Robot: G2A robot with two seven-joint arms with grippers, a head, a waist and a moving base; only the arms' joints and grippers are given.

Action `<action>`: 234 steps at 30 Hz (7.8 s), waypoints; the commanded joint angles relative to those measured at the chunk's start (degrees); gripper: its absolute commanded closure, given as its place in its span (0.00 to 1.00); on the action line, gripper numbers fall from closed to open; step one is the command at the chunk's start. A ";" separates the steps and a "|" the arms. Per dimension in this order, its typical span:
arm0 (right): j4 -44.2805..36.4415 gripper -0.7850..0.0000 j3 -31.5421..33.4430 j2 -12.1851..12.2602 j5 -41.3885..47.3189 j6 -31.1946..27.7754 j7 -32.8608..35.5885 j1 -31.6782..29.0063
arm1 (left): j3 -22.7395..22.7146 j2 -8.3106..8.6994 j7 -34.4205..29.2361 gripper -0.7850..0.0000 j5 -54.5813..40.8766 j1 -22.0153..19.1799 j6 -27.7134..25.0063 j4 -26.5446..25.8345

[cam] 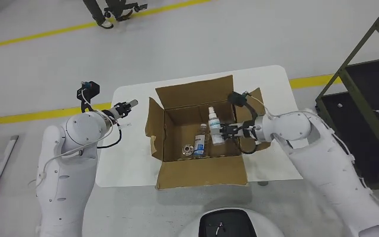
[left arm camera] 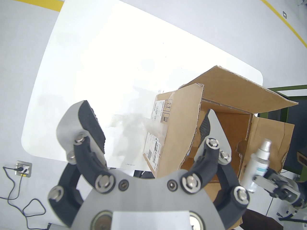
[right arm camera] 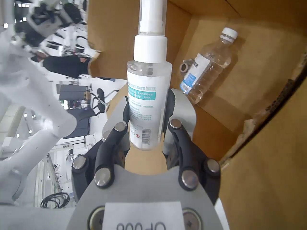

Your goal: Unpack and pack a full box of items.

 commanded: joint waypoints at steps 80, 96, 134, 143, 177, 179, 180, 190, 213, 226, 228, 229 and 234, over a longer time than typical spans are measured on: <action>-16.88 1.00 35.07 1.78 5.89 -12.40 -8.37 -19.90 | 0.00 0.00 0.00 0.00 0.00 0.00 0.00 0.00; -9.20 1.00 36.02 1.78 -9.29 -30.72 -38.55 -31.75 | 0.00 0.00 0.00 0.00 0.00 0.00 0.00 0.00; -3.36 1.00 10.04 0.38 -15.72 -34.97 -22.71 -14.29 | 0.00 0.00 0.00 0.00 0.00 0.00 0.00 0.00; -4.19 1.00 13.68 0.76 -11.19 -32.13 -27.40 -15.03 | 0.71 0.38 8.48 1.00 4.86 4.27 -9.16 -1.04; 14.55 1.00 9.99 -0.81 -7.76 -16.21 -32.64 7.10 | 14.94 -1.38 18.42 1.00 6.13 5.90 -41.69 3.75; 18.34 1.00 8.10 -1.43 -7.26 -16.66 -32.91 10.26 | 15.18 -1.54 18.08 1.00 5.68 5.51 -41.35 4.70; 20.22 1.00 7.15 -1.74 -7.05 -17.32 -32.94 11.74 | 15.23 -1.62 17.71 1.00 5.28 5.33 -41.03 5.07; 36.13 1.00 0.35 -4.58 -1.23 -25.17 -25.35 22.53 | 15.76 -1.81 16.27 1.00 6.20 4.75 -42.74 6.79; 21.86 1.00 3.86 -1.65 -1.03 -31.12 -15.69 10.69 | 0.91 0.65 10.78 0.00 7.19 10.71 -39.27 -1.01; 12.36 1.00 2.47 -0.86 -8.39 -33.25 -24.64 -0.50 | -1.76 0.91 10.71 0.00 5.66 12.53 -37.23 -2.10; 12.57 1.00 2.15 -0.87 -9.66 -33.01 -25.97 -1.06 | -1.76 0.91 10.71 0.00 5.66 12.53 -37.23 -2.10; 12.72 1.00 1.82 -0.90 -10.24 -32.98 -26.32 -1.26 | -1.76 0.91 10.71 0.00 5.66 12.53 -37.23 -2.10; 13.08 1.00 0.72 -1.05 -12.90 -32.63 -28.19 -1.40 | -1.76 0.91 10.71 0.00 5.66 12.53 -37.23 -2.10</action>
